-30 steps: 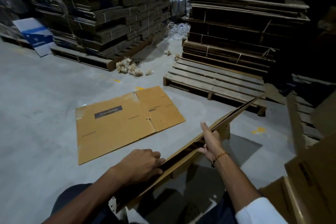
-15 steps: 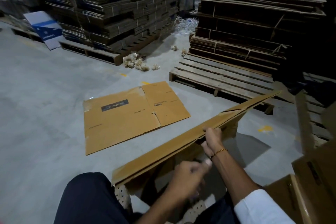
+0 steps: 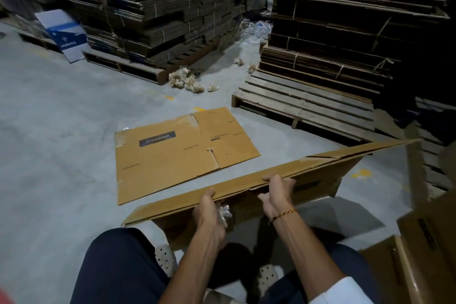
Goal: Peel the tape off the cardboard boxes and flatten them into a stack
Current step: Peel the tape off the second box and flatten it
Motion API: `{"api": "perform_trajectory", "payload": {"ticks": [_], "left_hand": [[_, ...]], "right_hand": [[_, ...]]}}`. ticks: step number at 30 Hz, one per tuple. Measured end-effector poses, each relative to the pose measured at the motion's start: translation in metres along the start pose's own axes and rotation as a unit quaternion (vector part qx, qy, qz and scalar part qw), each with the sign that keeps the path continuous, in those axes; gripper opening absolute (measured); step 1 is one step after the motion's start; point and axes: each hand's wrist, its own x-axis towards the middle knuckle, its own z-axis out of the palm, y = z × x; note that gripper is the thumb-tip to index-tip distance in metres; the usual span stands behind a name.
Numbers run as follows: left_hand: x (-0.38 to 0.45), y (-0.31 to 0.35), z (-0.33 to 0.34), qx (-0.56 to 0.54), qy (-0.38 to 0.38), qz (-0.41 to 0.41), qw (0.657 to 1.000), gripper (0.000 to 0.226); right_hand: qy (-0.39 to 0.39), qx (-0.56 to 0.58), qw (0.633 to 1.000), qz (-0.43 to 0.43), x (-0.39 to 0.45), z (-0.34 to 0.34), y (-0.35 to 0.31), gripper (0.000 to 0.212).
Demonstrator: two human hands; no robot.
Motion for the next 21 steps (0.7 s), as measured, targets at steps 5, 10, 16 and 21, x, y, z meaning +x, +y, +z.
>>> {"api": "perform_trajectory", "payload": {"ticks": [5,10,16,21], "left_hand": [[0.032,0.02,-0.013,0.001,-0.096,-0.058,0.994,0.041],[0.036,0.031,-0.025,0.011,-0.122,-0.065,0.99,0.03],[0.03,0.075,-0.023,-0.011,-0.153,-0.018,0.988,0.017],[0.054,0.139,-0.027,0.069,-0.135,0.06,0.987,0.021]], "right_hand": [[-0.011,-0.01,0.999,0.031,0.004,-0.013,-0.022,0.053],[-0.004,-0.019,0.998,0.064,0.023,-0.023,-0.041,0.051],[-0.038,-0.039,0.999,0.004,0.023,0.014,-0.064,0.024],[-0.114,-0.025,0.993,0.028,0.034,0.081,-0.07,0.008]]}}
